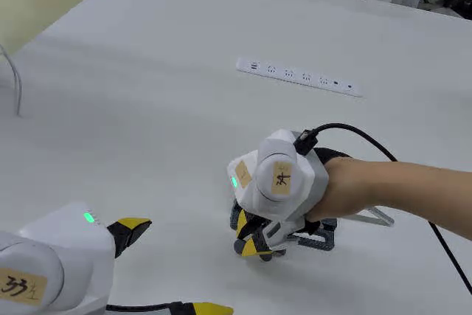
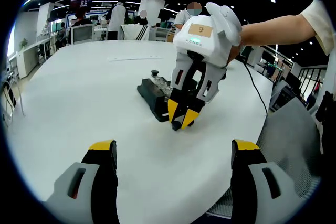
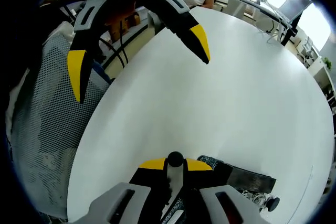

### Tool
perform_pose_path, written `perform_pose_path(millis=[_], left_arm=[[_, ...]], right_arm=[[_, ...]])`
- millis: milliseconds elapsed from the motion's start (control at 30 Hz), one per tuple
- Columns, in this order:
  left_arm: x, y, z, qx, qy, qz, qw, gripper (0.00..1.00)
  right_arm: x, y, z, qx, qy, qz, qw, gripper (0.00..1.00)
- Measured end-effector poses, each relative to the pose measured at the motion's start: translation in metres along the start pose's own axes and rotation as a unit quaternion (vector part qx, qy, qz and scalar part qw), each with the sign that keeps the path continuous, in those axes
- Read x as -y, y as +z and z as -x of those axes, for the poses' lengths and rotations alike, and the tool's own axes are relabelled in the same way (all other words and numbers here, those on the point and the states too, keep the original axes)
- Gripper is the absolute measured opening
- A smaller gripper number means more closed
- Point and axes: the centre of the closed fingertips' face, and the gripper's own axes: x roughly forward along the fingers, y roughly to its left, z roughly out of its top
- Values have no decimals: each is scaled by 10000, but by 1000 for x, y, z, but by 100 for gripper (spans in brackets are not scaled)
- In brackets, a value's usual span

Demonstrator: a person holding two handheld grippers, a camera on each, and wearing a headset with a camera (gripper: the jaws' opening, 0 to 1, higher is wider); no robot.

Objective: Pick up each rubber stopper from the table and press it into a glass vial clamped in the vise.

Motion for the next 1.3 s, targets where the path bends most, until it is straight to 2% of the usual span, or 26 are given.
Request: perform_pose_path(millis=[467,733,867,1100,1200,1300], left_arm=[[-2,7,-3,16,-24,-81,10000,89],[-7,13,-4,94,-35,-148,9998,89],[-11,14,-4,129,-28,-148,9998,90],[-10,14,-5,116,-42,-156,9998,90],[-9,13,-5,111,-43,-127,9998,90],[-9,11,-6,90,-52,-111,9999,90]], right_arm=[[17,2,37,304,-241,-337,9987,7],[41,1,66,469,-579,-548,9957,7],[53,-4,76,467,-712,-590,9946,7],[74,-13,92,449,-951,-669,9922,6],[80,-16,93,419,-978,-668,9921,6],[82,-23,92,267,-918,-547,9939,6]])
